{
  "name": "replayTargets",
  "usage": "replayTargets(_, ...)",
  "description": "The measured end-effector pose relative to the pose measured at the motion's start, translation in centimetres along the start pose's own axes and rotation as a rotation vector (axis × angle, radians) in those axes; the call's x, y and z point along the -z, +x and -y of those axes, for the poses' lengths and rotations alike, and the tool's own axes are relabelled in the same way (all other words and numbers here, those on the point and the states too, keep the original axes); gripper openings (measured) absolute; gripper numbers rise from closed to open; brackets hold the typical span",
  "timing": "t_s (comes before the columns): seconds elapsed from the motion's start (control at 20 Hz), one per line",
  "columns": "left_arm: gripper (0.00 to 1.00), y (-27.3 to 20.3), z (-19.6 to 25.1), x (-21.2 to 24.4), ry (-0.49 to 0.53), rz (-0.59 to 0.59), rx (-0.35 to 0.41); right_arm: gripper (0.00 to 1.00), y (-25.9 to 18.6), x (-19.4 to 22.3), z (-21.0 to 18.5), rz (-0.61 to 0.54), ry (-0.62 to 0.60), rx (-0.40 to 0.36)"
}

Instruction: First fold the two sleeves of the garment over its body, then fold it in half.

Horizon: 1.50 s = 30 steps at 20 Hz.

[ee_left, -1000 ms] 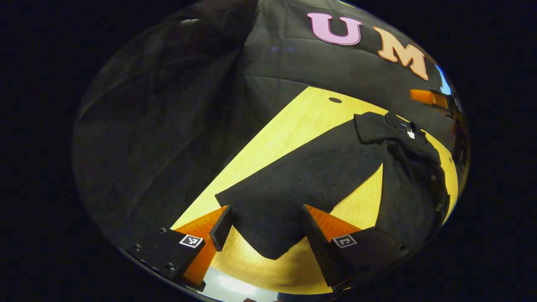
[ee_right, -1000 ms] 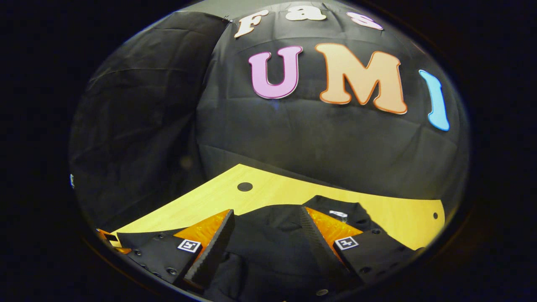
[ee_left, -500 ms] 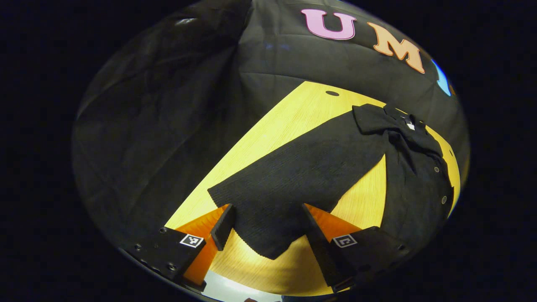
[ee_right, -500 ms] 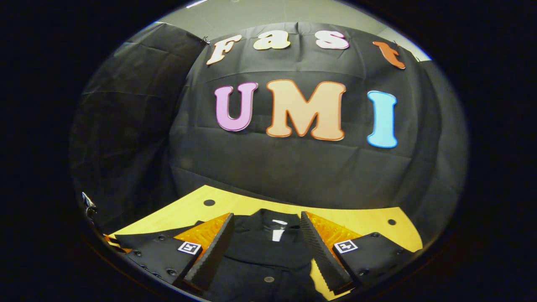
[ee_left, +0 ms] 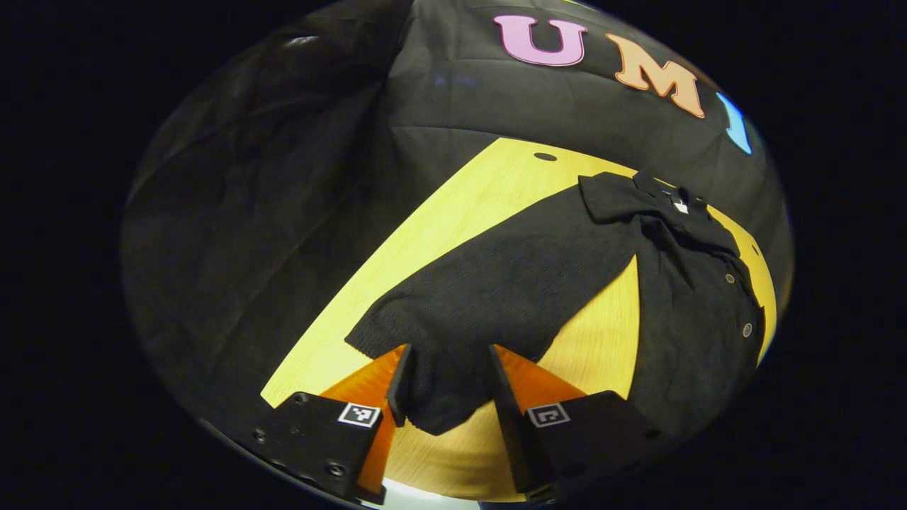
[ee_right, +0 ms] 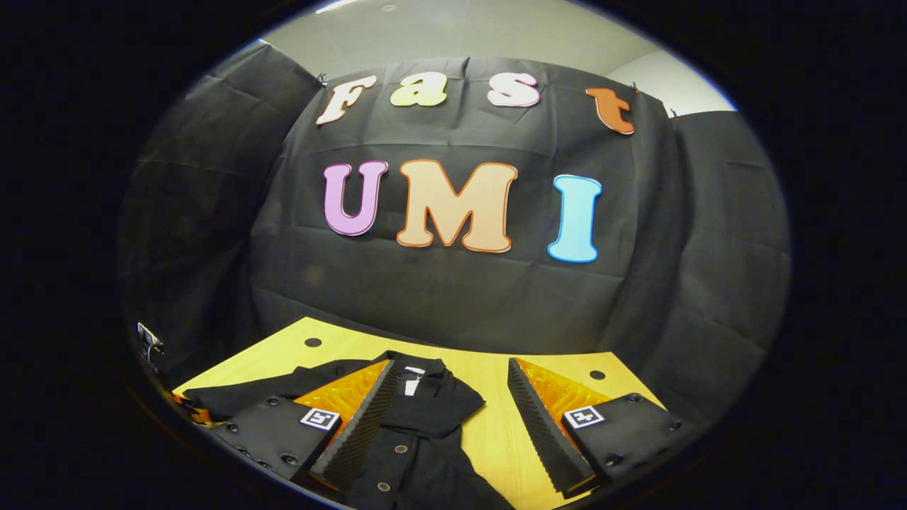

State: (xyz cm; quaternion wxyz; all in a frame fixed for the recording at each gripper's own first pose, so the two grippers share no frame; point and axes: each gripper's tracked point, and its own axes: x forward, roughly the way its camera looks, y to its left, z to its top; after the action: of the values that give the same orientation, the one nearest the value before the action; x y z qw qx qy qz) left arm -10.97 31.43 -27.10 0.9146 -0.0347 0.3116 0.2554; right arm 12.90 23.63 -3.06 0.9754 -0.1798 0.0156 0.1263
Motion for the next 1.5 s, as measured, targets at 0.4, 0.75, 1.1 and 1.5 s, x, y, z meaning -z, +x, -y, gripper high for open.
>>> replayTargets(0.4,0.07,0.3,1.4,0.0,-0.012,-0.014,0.010,0.98,-3.8,1.1,3.4,0.010,0.058,0.085)
replayTargets(0.75,0.00,0.5,1.3,0.1,-0.036,-0.046,-0.024,1.00,-6.2,3.3,7.8,-0.020,0.084,0.151)
replayTargets(1.1,0.00,-0.4,1.9,-2.1,-0.196,-0.061,-0.008,0.99,-8.1,6.2,13.5,-0.062,0.192,0.233)
replayTargets(1.5,0.00,-2.4,10.0,-13.0,-0.219,0.115,0.138,0.99,-9.5,8.8,17.8,-0.104,0.219,0.279)
